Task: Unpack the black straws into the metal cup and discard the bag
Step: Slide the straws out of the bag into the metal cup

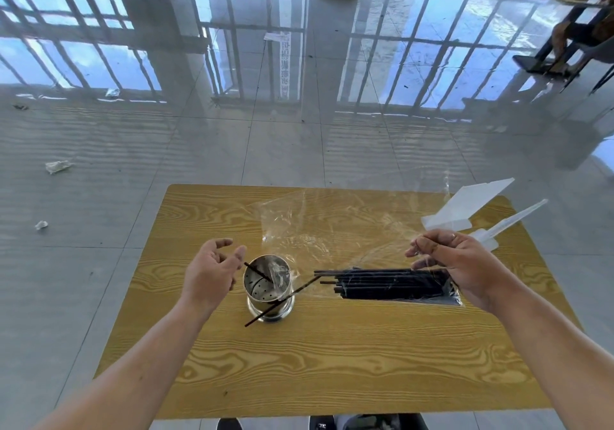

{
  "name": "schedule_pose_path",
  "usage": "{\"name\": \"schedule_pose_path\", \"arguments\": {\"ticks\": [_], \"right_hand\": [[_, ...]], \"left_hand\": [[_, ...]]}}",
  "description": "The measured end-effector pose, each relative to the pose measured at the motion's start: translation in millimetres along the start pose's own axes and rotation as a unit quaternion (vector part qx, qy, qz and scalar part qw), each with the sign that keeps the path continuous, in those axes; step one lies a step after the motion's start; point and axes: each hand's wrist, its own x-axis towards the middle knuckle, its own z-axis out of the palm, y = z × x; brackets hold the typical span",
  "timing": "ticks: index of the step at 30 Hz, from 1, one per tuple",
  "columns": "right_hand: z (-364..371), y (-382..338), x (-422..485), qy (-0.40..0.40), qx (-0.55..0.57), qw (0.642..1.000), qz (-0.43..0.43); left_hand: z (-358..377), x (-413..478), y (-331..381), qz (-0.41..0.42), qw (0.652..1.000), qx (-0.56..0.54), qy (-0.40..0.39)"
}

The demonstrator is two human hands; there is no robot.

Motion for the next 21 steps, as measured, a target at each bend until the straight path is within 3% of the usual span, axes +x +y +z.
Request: {"name": "schedule_pose_path", "arguments": {"ticks": [2,4,8,10,13,16,19,21], "right_hand": [[-0.5,0.8,1.0,0.002,0.004,1.000,-0.001],[-0.3,1.3,1.4,0.002,0.008,1.000,-0.002],[0.4,2.6,2.3,-0.002,0.006,1.000,-0.003],[0.4,3.1,2.8,-0.003,0.006,1.000,-0.002],[0.7,1.8,2.4,-0.002,0.011,1.000,-0.002],[0.2,1.2,2.8,-0.004,0.023,1.000,0.000],[-0.5,1.7,3.2,-0.006,0.029,1.000,0.002],[-1.5,2.4,3.4,-0.004,0.032,0.999,0.002]], "left_hand": [[-2.5,-11.0,-6.2,0.041,0.994,0.100,0.017],[-2.9,-25.9,-10.4,0.138,0.966,0.216,0.019],[6.7,-43.8,-20.2,0.318,0.845,0.426,-0.060],[18.0,-47.2,-23.7,0.332,0.799,0.495,-0.085],[37.3,-48.1,-26.4,0.286,0.753,0.577,-0.133],[46.6,-45.8,-18.1,0.277,0.736,0.605,-0.121],[48.4,-41.7,-10.9,0.351,0.721,0.588,-0.107],[45.4,-39.0,-3.7,0.358,0.716,0.584,-0.134]]}}
